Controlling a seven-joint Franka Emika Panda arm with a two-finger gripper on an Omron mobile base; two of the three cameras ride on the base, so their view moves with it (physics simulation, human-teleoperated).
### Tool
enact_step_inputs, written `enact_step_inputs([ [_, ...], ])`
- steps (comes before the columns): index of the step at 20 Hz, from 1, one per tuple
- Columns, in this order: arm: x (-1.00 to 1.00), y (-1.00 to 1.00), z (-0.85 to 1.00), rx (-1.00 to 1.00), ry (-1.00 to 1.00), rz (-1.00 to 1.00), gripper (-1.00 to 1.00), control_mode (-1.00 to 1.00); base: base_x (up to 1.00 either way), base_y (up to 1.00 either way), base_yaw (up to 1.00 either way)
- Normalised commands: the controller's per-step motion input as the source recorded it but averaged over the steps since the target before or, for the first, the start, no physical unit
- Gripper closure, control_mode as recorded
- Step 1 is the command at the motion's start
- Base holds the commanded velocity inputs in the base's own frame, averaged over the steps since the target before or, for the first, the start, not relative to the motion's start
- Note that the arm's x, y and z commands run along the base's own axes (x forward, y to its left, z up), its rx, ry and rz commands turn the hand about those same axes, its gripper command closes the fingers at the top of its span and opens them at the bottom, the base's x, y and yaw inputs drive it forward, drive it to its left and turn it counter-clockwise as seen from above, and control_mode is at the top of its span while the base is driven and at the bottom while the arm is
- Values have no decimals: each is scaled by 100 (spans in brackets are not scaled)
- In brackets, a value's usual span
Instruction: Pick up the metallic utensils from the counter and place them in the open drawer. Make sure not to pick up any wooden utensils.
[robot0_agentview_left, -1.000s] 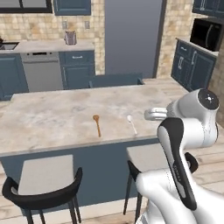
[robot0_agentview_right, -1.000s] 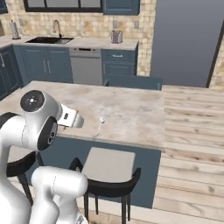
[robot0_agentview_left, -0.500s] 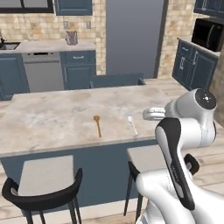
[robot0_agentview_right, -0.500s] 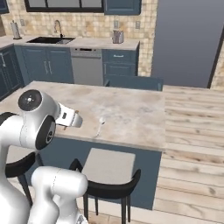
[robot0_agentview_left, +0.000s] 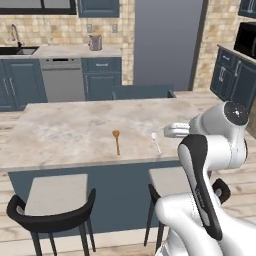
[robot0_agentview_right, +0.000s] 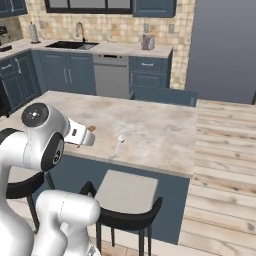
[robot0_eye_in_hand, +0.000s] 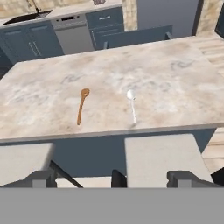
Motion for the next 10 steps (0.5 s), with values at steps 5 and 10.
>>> enact_step_inputs([
  [5, 53, -8, -11, 0, 11, 1, -100, -100, 12, 0, 1],
  [10, 67, -14, -56, -1, 14, -1, -100, -100, 0, 0, 0],
])
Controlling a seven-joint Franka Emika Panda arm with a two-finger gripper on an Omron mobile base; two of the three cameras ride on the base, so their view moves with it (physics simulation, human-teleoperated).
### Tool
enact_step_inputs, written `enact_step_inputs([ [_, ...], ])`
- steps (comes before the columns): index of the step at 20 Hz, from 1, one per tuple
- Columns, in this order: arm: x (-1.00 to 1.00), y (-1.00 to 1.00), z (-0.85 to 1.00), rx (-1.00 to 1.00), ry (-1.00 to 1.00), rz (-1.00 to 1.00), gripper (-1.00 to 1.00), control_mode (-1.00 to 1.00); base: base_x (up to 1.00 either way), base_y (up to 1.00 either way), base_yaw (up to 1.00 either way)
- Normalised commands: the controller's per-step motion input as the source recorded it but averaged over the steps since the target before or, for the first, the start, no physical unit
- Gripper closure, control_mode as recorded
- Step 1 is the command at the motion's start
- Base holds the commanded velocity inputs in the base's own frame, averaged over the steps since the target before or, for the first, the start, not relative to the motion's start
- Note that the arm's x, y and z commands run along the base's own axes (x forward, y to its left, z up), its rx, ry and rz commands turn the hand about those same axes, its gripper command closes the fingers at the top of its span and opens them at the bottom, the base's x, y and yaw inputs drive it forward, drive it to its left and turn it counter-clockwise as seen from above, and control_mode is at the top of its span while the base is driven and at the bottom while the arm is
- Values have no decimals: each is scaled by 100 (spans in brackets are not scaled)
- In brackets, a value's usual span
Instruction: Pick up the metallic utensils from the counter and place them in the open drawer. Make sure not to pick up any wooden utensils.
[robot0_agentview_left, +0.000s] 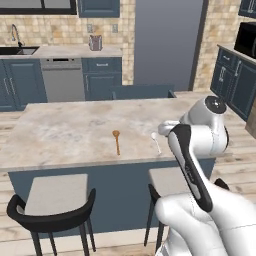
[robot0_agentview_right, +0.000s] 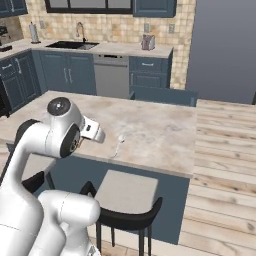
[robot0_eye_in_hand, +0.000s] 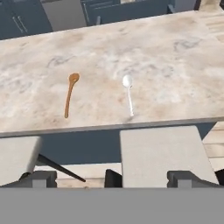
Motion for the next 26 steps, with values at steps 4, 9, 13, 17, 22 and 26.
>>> enact_step_inputs([
  [4, 58, -12, -56, -2, 24, -6, -100, -100, 0, 0, 0],
  [9, 73, -16, -38, -1, 28, -9, -100, -100, 0, 0, 0],
  [13, 66, -20, -34, 0, 16, -10, -100, -100, 0, 0, 0],
  [17, 80, -25, -31, 0, 19, -1, -100, -100, 0, 0, 0],
  [22, 85, -20, -64, 0, 23, 2, -100, -100, 0, 0, 0],
  [26, 76, -2, -63, 0, 8, 3, -100, -100, 0, 0, 0],
])
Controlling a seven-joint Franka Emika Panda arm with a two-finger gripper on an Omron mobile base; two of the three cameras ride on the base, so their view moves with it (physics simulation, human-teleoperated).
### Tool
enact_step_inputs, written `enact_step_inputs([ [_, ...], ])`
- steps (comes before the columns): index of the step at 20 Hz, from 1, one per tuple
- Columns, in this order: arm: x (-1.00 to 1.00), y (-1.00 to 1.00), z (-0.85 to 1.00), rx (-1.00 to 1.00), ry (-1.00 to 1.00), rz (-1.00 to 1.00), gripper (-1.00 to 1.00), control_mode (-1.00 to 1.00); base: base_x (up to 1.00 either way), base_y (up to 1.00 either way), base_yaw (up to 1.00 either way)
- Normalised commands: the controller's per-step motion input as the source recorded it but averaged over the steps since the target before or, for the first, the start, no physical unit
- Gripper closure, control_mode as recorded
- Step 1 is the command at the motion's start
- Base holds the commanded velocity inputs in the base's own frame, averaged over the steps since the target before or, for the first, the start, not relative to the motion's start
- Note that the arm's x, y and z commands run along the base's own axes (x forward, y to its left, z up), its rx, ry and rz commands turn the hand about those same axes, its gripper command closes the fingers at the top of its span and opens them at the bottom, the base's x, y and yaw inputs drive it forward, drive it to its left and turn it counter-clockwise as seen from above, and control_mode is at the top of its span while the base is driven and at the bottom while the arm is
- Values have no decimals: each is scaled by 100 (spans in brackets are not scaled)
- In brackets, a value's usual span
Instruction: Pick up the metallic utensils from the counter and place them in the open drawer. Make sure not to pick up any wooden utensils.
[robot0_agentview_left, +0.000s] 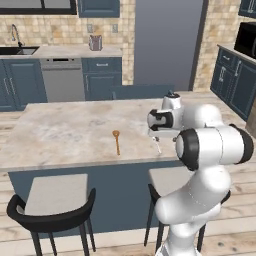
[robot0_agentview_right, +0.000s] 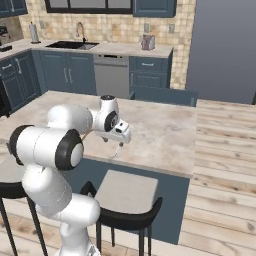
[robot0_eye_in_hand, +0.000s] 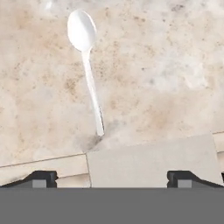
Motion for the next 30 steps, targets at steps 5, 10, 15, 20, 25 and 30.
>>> enact_step_inputs([
  [5, 88, -10, -44, 0, 15, 5, -100, -100, 0, 0, 0],
  [10, 78, -21, -46, 2, 7, 11, -100, -100, 0, 0, 0],
  [15, 77, -6, -44, 4, 3, 12, -100, -100, 0, 0, 0],
  [20, 52, 0, -46, 3, 0, 9, -100, -100, 0, 0, 0],
  [25, 13, 0, -45, 0, 0, 5, -100, -100, 0, 0, 0],
  [30, -10, 16, -32, 0, -2, 0, -100, -100, 0, 0, 0],
])
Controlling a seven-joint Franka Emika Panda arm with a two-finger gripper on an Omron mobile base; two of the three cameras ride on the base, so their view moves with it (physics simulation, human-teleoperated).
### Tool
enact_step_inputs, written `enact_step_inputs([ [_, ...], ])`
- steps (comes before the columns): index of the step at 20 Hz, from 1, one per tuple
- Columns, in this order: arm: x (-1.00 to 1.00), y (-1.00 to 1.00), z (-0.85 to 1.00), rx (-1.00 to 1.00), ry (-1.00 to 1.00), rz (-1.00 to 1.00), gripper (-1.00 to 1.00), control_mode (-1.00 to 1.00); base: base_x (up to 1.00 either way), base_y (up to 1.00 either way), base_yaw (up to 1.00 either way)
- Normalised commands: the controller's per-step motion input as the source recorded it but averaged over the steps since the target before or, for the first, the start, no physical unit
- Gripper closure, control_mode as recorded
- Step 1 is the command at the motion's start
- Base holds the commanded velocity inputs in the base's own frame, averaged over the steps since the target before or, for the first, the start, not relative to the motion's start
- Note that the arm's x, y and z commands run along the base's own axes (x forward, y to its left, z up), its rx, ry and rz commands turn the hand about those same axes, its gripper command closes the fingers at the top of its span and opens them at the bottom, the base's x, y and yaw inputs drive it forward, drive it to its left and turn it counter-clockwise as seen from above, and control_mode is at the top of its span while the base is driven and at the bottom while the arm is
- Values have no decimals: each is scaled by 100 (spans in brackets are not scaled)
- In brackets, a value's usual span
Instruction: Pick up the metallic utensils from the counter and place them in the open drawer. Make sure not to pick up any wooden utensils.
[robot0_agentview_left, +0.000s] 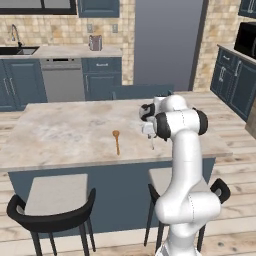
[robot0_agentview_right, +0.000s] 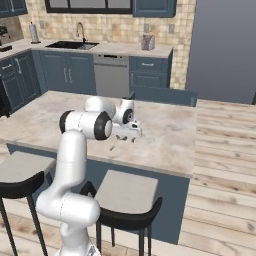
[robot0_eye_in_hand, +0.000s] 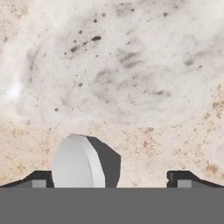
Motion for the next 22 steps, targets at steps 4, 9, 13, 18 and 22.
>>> enact_step_inputs([
  [4, -48, 24, -11, 0, -8, 0, -100, -100, 0, 0, 0],
  [9, -20, 29, -37, 1, 0, 0, -100, -100, 0, 0, 0],
  [13, -8, 32, -64, 4, 0, 0, -100, -100, 0, 0, 0],
  [18, 1, 38, -81, 2, 0, 0, 100, -100, 0, 0, 0],
  [22, -49, 36, -69, 7, 0, 0, 100, -100, 0, 0, 0],
])
